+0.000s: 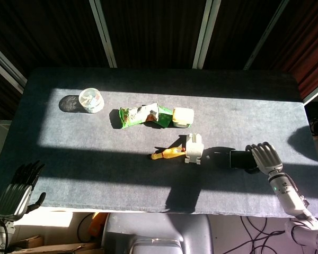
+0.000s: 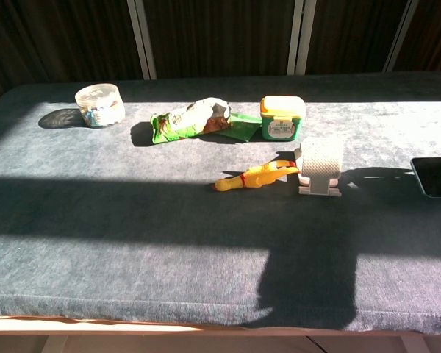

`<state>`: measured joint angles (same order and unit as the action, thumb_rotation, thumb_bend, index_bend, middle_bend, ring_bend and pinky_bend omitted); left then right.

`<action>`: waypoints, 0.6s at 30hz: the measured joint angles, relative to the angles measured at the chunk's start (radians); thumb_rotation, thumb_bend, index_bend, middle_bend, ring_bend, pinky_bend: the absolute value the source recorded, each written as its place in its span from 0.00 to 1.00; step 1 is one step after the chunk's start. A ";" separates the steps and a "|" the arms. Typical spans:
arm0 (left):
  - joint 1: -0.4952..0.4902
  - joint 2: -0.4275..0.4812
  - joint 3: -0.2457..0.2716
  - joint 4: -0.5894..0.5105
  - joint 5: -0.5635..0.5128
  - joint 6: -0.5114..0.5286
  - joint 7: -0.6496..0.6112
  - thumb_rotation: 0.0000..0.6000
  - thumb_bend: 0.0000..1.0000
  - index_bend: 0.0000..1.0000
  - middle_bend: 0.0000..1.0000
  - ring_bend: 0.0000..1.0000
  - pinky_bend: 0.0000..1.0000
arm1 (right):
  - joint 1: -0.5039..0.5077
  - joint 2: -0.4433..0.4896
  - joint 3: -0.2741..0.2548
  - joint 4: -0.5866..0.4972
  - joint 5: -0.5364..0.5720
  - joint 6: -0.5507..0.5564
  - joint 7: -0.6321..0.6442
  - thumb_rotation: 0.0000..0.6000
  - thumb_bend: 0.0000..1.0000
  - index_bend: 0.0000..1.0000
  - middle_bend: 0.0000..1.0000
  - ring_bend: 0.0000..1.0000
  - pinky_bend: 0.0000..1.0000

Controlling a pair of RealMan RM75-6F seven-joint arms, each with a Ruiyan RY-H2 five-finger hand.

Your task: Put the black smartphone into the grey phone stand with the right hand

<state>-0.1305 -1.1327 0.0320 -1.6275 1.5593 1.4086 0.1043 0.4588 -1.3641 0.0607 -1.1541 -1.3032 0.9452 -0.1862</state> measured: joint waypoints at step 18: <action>0.005 0.008 0.001 0.000 0.010 0.012 -0.020 1.00 0.37 0.00 0.00 0.00 0.00 | 0.014 0.035 -0.014 -0.092 -0.297 0.346 -0.576 1.00 0.39 1.00 0.65 0.48 0.47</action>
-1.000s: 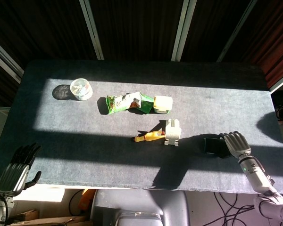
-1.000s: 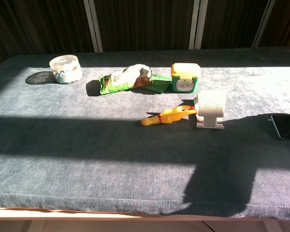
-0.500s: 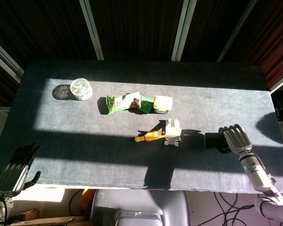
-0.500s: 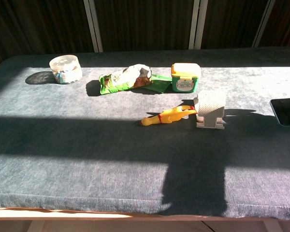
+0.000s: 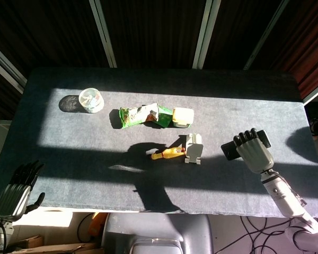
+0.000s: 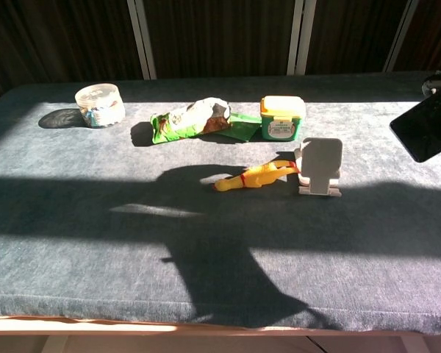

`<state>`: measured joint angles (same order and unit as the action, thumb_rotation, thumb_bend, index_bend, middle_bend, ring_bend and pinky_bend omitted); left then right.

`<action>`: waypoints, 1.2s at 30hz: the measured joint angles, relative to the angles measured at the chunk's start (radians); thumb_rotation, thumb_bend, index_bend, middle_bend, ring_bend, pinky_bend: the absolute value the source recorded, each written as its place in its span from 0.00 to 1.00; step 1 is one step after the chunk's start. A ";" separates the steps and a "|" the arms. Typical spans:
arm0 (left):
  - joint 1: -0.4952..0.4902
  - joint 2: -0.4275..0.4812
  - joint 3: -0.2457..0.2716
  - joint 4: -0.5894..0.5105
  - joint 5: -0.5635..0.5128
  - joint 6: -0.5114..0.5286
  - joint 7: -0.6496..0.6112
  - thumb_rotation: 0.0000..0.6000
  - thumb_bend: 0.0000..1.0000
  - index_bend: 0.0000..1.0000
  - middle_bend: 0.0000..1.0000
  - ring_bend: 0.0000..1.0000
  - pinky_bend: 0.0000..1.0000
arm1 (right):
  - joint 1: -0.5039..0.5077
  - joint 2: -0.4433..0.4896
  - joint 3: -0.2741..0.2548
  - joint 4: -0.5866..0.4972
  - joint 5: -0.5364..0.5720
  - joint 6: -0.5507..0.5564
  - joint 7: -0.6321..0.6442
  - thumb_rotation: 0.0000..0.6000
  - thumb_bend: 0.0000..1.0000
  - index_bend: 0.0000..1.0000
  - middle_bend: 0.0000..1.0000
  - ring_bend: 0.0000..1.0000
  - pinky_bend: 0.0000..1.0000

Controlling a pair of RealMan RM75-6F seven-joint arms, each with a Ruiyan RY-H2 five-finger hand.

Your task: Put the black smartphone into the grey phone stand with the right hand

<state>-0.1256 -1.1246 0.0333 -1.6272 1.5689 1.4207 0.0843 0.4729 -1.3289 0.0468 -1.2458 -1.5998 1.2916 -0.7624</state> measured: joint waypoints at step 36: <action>-0.002 -0.001 -0.008 0.004 -0.026 -0.021 0.010 1.00 0.36 0.00 0.00 0.00 0.00 | 0.315 0.029 -0.058 0.108 -0.377 -0.200 -0.123 1.00 0.39 1.00 0.66 0.59 0.49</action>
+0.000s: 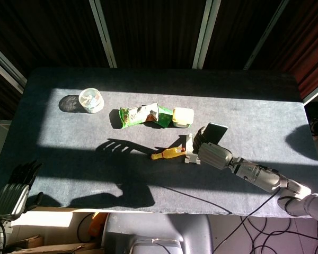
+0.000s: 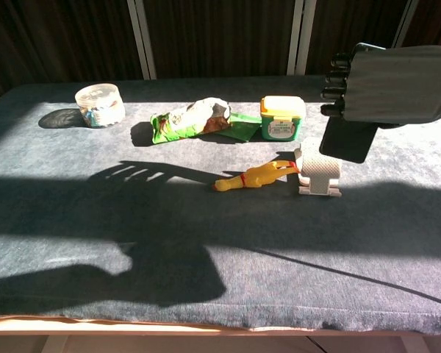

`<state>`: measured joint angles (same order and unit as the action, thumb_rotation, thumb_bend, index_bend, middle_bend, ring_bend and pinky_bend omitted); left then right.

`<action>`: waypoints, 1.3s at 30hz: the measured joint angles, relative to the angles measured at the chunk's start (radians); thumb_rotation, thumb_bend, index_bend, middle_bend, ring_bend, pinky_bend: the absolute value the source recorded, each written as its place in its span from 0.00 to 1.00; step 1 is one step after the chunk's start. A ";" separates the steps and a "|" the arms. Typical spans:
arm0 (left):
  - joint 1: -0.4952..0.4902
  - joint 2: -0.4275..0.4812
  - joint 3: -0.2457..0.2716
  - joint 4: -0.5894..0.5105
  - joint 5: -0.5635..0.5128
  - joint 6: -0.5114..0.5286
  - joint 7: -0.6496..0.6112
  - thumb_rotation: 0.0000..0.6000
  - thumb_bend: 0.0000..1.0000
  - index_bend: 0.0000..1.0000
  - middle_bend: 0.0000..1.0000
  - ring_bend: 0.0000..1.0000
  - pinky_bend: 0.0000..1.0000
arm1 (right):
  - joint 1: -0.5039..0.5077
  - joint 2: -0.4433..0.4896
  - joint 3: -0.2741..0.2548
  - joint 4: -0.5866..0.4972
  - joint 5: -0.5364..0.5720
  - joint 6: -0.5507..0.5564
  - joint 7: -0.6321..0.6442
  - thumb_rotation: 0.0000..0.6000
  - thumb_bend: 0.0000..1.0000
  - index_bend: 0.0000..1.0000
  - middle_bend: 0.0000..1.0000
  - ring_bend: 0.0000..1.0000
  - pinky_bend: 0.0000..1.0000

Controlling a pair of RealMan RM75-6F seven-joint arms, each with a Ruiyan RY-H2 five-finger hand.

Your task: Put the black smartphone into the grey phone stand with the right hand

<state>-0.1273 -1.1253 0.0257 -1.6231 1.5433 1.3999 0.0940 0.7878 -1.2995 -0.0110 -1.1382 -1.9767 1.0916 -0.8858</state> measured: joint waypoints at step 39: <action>-0.005 0.007 0.005 -0.002 0.006 -0.007 -0.017 1.00 0.37 0.00 0.00 0.00 0.00 | 0.025 -0.143 -0.024 0.078 0.029 -0.061 -0.023 1.00 0.39 1.00 0.66 0.62 0.49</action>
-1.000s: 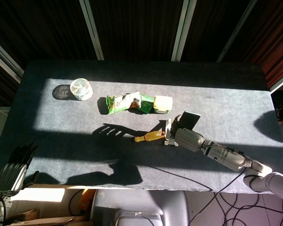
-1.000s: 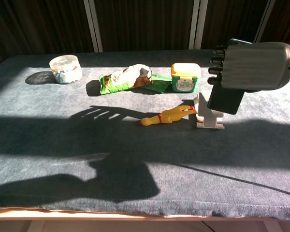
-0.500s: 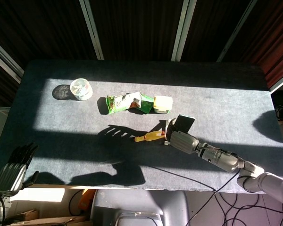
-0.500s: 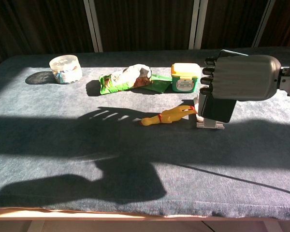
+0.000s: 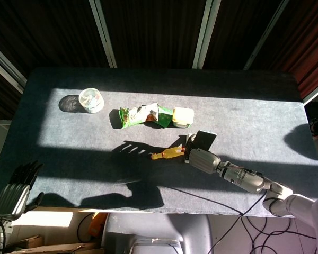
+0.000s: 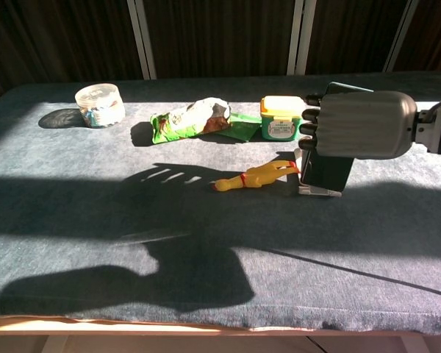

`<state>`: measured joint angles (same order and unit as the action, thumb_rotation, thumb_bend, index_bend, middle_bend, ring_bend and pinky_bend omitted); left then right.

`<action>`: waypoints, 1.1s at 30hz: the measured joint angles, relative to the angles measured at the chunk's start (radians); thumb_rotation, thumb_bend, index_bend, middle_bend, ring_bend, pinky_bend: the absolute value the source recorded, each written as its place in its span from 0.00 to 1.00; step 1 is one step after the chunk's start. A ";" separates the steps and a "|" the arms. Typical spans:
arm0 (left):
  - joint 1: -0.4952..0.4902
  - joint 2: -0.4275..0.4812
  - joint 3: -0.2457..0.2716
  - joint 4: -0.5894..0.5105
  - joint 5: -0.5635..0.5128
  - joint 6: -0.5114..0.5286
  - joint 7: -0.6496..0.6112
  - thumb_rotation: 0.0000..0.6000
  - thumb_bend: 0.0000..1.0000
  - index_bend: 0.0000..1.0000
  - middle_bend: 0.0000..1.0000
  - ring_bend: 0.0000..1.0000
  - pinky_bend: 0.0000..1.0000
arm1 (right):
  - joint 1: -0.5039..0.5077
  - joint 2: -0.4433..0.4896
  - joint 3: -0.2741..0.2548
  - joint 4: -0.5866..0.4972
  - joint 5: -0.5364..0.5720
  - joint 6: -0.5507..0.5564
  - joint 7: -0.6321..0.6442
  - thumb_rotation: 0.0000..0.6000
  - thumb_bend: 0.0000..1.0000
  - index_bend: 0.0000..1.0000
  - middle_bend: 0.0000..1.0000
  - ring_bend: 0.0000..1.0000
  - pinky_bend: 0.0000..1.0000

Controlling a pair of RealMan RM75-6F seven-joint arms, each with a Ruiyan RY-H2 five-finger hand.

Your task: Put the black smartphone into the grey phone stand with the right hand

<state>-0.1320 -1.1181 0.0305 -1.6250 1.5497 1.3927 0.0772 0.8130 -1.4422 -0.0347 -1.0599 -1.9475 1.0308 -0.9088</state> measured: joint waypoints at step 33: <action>-0.001 -0.001 0.001 -0.002 0.001 -0.002 0.003 1.00 0.37 0.00 0.00 0.00 0.00 | 0.003 -0.032 -0.011 0.022 0.020 -0.015 -0.012 1.00 0.39 0.84 0.66 0.62 0.49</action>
<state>-0.1333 -1.1189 0.0319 -1.6272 1.5506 1.3907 0.0807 0.8164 -1.4738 -0.0460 -1.0384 -1.9273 1.0162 -0.9205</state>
